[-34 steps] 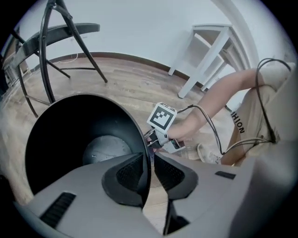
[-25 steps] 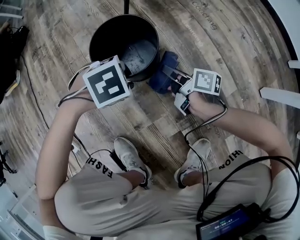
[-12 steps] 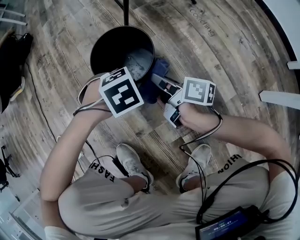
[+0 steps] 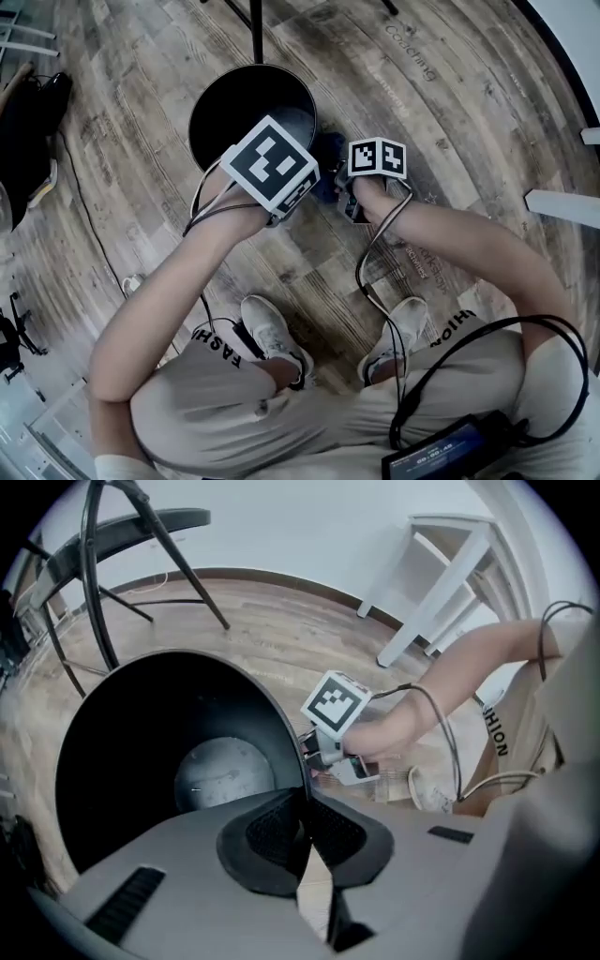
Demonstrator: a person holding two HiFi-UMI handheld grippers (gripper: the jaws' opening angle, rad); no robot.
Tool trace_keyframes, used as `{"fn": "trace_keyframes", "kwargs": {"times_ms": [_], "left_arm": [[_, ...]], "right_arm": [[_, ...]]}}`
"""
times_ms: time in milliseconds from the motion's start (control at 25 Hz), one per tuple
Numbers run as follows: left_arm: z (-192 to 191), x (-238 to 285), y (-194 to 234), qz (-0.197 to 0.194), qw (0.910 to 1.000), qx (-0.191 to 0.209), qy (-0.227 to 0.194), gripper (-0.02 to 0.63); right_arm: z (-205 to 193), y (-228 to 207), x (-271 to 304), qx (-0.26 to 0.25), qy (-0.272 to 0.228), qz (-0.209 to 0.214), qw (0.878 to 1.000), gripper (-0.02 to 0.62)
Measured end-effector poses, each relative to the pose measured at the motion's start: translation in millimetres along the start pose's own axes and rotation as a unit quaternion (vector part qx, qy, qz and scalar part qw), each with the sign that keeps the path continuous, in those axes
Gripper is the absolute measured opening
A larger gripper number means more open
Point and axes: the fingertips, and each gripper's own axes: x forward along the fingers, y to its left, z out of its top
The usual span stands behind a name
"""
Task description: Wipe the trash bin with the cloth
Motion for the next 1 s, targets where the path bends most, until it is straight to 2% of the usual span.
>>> {"fn": "trace_keyframes", "kwargs": {"times_ms": [80, 160, 320, 400, 480, 600, 680, 800, 840, 1000], "left_arm": [[3.8, 0.6, 0.3, -0.013, 0.9997, -0.019, -0.005, 0.027], [6.4, -0.8, 0.5, -0.029, 0.9989, -0.033, -0.015, 0.031], [9.5, -13.3, -5.3, -0.069, 0.9957, -0.032, -0.053, 0.061], [6.2, -27.4, -6.1, -0.072, 0.9952, -0.007, -0.065, 0.064], [-4.8, -42.6, -2.4, -0.053, 0.9958, 0.044, -0.060, 0.076], [-31.1, -51.0, 8.3, -0.009, 0.9902, 0.139, -0.018, 0.094], [-47.1, -44.6, 8.2, -0.005, 0.9843, 0.176, 0.013, 0.112], [-56.4, -29.1, 7.7, 0.014, 0.9818, 0.188, 0.027, 0.104], [-57.0, -24.7, 8.5, 0.026, 0.9813, 0.188, 0.031, 0.063], [-49.4, -16.3, 2.4, 0.052, 0.9781, 0.198, 0.041, 0.025]], "right_arm": [[1.6, -17.6, 11.9, 0.015, 0.022, -0.016, 1.000, 0.063], [3.5, -21.6, 16.2, 0.024, 0.033, -0.008, 0.999, 0.063], [12.1, -6.0, -8.2, 0.006, -0.003, 0.038, 0.999, 0.063], [17.6, 11.1, -31.7, -0.008, -0.037, 0.075, 0.996, 0.063], [19.9, 31.2, -57.4, -0.017, -0.068, 0.112, 0.991, 0.063], [18.7, 66.4, -92.5, -0.012, -0.105, 0.162, 0.981, 0.063], [15.9, 92.8, -108.8, -0.008, -0.123, 0.190, 0.974, 0.063], [2.3, 133.5, -119.4, -0.017, -0.127, 0.224, 0.966, 0.063], [-3.0, 145.2, -120.4, -0.018, -0.124, 0.232, 0.965, 0.063], [-11.3, 163.0, -115.1, 0.011, -0.113, 0.228, 0.967, 0.063]]}}
